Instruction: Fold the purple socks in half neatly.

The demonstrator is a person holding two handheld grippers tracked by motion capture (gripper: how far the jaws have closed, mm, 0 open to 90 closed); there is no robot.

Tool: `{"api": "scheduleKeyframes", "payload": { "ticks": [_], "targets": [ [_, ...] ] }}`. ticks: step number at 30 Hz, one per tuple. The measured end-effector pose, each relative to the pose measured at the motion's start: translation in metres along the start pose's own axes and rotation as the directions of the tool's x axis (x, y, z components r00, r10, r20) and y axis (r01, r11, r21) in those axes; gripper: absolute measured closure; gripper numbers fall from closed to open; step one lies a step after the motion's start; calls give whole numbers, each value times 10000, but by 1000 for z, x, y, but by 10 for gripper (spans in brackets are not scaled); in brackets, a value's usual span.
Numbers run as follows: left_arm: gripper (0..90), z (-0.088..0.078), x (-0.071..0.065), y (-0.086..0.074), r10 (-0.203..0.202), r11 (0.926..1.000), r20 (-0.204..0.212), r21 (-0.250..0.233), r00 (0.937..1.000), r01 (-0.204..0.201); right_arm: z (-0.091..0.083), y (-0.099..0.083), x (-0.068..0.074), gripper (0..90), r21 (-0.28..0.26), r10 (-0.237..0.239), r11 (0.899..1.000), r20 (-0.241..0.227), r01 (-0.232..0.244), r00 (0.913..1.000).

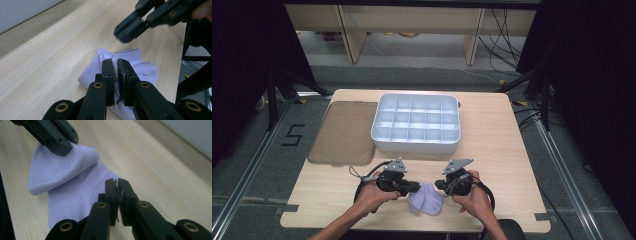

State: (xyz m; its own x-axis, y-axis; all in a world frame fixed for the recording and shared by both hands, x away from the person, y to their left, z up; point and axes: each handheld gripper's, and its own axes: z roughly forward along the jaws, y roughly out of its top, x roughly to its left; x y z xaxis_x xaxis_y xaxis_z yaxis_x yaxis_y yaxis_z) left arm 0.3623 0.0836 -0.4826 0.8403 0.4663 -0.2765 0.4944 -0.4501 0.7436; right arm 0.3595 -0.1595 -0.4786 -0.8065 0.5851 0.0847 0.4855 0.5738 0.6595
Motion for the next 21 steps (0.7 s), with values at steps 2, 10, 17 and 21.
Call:
{"api": "scheduleKeyframes", "payload": {
  "ticks": [2,10,17,21],
  "targets": [
    [831,2,1,0,74,9999,52,86,10000,-75,-9,-4,-5,864,-25,-89,10000,113,89,9999],
    [821,10,-2,3,149,9998,-18,92,9999,-148,-18,-16,-10,862,-246,143,9996,116,-141,9998],
    [778,20,-5,7,119,9999,22,103,9999,-119,-18,-16,-11,859,-367,345,9987,140,-340,9993],
    [738,22,-8,11,93,10000,121,-29,9999,-93,-19,-17,-12,856,-305,474,9984,21,-473,9989]
  ]
}}
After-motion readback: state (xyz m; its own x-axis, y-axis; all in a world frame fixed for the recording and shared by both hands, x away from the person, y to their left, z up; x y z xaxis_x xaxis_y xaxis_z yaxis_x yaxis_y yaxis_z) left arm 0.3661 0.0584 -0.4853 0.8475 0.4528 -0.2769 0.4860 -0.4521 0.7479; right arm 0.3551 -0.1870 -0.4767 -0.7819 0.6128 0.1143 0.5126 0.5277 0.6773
